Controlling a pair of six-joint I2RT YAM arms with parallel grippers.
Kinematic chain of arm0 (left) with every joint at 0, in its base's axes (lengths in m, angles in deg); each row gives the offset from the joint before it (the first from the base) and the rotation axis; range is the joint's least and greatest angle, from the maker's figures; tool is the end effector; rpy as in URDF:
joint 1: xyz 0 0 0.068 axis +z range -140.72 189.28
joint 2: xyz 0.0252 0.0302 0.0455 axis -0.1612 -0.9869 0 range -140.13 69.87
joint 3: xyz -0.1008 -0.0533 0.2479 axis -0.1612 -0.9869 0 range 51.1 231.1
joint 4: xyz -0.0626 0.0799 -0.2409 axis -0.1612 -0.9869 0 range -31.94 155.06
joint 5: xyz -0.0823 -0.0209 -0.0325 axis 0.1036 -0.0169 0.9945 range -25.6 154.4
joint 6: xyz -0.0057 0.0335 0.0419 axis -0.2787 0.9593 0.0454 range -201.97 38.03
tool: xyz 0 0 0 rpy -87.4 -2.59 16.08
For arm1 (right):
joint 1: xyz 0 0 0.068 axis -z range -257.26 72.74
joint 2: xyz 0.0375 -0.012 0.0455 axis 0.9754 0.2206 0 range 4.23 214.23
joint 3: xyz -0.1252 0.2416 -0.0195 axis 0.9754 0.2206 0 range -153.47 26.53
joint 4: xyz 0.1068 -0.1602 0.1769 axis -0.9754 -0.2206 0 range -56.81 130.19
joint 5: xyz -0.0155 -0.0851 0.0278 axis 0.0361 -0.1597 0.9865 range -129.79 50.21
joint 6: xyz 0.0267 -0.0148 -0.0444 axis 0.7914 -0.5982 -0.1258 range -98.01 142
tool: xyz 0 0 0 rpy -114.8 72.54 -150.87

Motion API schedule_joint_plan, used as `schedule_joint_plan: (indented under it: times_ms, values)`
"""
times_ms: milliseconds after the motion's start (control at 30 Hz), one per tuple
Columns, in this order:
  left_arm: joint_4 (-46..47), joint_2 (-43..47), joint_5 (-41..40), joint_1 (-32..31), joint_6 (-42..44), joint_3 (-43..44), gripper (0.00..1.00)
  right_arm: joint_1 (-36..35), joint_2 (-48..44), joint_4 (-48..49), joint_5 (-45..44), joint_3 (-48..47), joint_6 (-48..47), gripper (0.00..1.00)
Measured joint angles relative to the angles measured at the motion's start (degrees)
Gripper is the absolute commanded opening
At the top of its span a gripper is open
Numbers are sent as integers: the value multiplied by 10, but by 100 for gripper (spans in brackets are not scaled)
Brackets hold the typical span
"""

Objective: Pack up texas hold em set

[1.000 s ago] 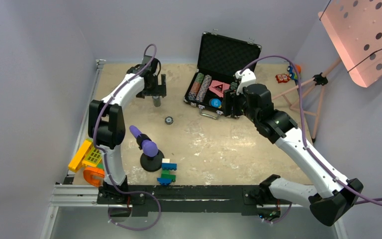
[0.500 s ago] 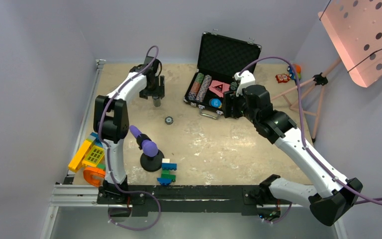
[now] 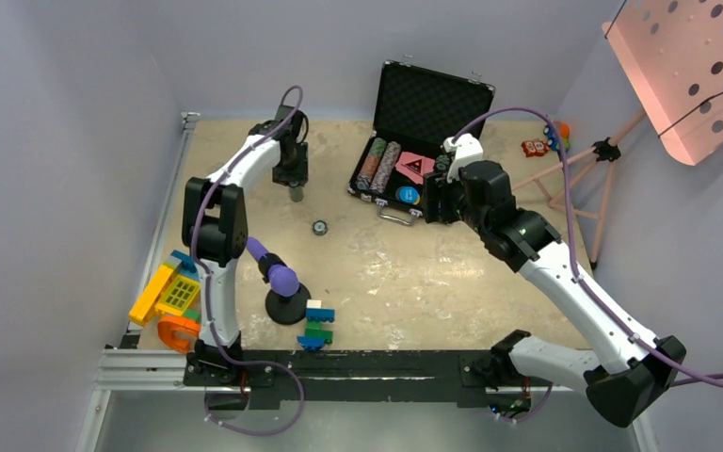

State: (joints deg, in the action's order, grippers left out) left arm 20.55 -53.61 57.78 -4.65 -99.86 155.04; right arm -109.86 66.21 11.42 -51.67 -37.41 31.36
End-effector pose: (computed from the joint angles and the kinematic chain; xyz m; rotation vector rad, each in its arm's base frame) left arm 0.4517 -0.1079 0.2099 -0.1282 2.6723 -0.0201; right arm 0.2026 0.1209 0.3659 -0.2820 2.0173 0.2503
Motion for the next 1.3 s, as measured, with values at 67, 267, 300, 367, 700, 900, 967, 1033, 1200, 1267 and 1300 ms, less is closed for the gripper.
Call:
schedule_joint_plan:
  times_ms: [67,267,300,367,700,900,967,1033,1200,1267,1300]
  values:
    - [0,-1,1,0,1,0,11,0,0,0,-3,0,0,70]
    - [2,0,5,0,2,-1,0,0,0,-1,-6,0,0,71]
    - [5,2,5,0,2,-4,0,0,0,-1,-6,0,0,71]
    - [16,10,5,0,2,-18,0,0,0,-2,-5,0,1,72]
    - [82,196,46,-1,12,-200,0,7,10,-7,61,9,34,87]
    - [158,422,94,-31,41,-321,0,35,35,-5,180,9,91,90]
    - [194,489,113,-61,60,-361,0,37,48,-2,223,8,118,93]
    - [225,541,133,-95,78,-396,0,37,56,3,274,9,155,95]
    - [275,633,194,-159,103,-475,0,37,38,83,371,40,271,99]
    - [280,651,204,-172,107,-490,0,36,23,110,389,61,311,99]
    - [282,659,208,-178,110,-496,0,32,17,116,393,67,328,99]
